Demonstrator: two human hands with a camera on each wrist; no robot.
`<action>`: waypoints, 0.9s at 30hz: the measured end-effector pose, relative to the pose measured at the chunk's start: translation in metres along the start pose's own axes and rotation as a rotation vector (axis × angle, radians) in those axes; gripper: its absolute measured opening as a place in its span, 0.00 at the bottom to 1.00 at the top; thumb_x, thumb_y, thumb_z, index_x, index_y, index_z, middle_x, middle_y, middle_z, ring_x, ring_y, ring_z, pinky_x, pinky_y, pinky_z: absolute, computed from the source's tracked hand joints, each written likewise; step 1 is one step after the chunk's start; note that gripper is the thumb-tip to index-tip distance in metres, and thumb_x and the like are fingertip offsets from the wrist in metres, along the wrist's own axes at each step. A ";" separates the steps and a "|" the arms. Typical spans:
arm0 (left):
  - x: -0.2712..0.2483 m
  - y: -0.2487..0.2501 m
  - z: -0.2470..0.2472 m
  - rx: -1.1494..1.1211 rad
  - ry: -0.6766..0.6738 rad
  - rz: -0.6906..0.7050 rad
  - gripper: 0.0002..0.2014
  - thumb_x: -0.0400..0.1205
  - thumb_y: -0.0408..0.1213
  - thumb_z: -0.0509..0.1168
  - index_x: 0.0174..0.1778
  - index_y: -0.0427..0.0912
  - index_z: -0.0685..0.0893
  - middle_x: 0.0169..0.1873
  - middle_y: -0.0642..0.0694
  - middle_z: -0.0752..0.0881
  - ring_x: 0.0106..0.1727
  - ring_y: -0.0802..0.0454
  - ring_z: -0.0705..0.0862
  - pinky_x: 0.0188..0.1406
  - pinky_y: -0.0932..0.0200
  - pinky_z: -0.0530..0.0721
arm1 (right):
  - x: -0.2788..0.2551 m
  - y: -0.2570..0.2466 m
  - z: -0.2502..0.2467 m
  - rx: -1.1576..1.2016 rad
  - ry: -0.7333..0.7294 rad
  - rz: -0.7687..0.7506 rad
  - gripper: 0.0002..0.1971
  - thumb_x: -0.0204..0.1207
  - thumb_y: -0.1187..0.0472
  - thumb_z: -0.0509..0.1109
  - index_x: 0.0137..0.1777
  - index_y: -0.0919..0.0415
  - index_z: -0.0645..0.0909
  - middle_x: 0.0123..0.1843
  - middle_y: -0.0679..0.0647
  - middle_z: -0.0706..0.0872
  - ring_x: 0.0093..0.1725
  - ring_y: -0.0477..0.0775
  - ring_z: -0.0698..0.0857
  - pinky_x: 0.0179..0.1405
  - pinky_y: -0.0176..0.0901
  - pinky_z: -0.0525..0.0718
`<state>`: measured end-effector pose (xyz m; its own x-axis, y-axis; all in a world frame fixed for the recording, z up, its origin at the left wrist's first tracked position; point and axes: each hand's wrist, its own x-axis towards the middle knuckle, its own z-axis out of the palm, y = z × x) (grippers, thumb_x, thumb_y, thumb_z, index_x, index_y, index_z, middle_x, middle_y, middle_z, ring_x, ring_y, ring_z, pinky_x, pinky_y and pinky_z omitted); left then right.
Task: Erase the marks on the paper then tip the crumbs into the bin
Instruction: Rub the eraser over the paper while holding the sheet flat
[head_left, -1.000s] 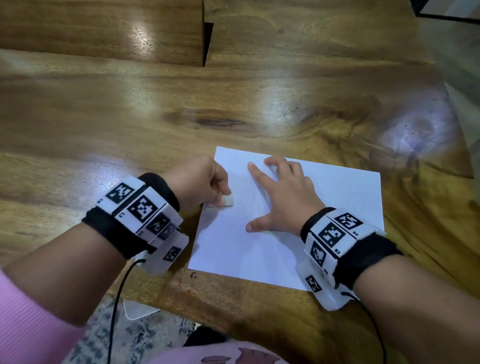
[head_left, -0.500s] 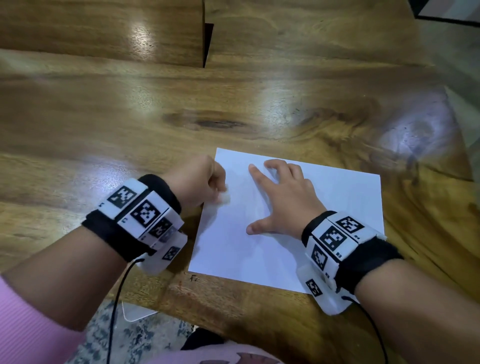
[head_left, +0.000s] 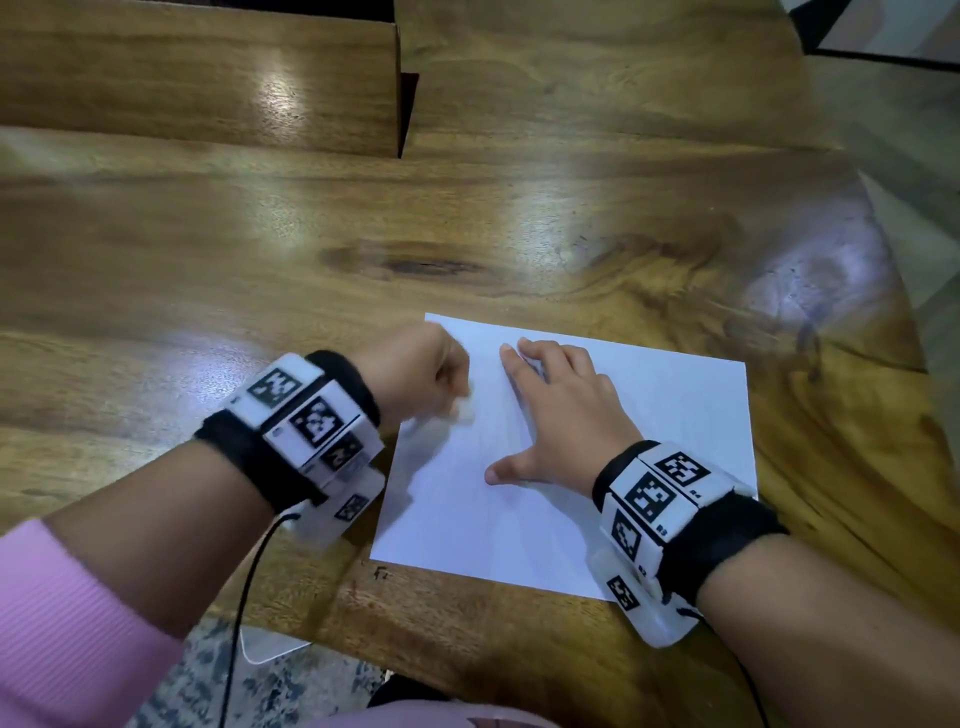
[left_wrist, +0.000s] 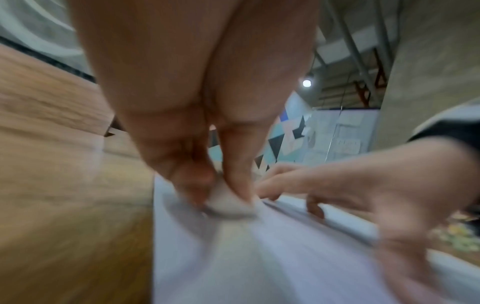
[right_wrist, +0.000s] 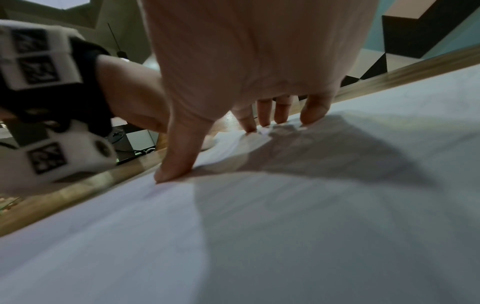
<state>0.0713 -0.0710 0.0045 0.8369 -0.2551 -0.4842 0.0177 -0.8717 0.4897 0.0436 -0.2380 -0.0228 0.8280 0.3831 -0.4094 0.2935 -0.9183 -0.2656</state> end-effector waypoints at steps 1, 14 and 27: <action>0.009 0.003 -0.003 -0.018 0.101 0.003 0.04 0.69 0.33 0.75 0.33 0.42 0.85 0.26 0.49 0.81 0.30 0.53 0.79 0.28 0.65 0.72 | 0.000 0.000 0.000 -0.008 -0.003 0.000 0.61 0.58 0.32 0.76 0.84 0.51 0.44 0.83 0.47 0.50 0.79 0.52 0.51 0.72 0.50 0.62; 0.025 0.016 -0.001 -0.010 0.304 0.025 0.05 0.71 0.31 0.72 0.40 0.36 0.86 0.36 0.40 0.87 0.41 0.42 0.83 0.39 0.60 0.76 | -0.001 0.001 0.001 -0.010 0.009 -0.004 0.61 0.58 0.32 0.76 0.84 0.50 0.44 0.82 0.47 0.50 0.79 0.53 0.50 0.73 0.50 0.60; 0.014 0.013 0.000 0.035 0.106 0.063 0.08 0.69 0.29 0.70 0.29 0.45 0.81 0.26 0.51 0.78 0.37 0.46 0.80 0.38 0.60 0.74 | -0.001 0.000 0.001 0.001 0.004 -0.006 0.61 0.58 0.33 0.76 0.84 0.51 0.44 0.82 0.48 0.50 0.79 0.54 0.50 0.74 0.51 0.61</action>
<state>0.0830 -0.0862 0.0042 0.8891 -0.2655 -0.3729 -0.0544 -0.8701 0.4899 0.0429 -0.2386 -0.0231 0.8280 0.3884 -0.4044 0.2984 -0.9158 -0.2687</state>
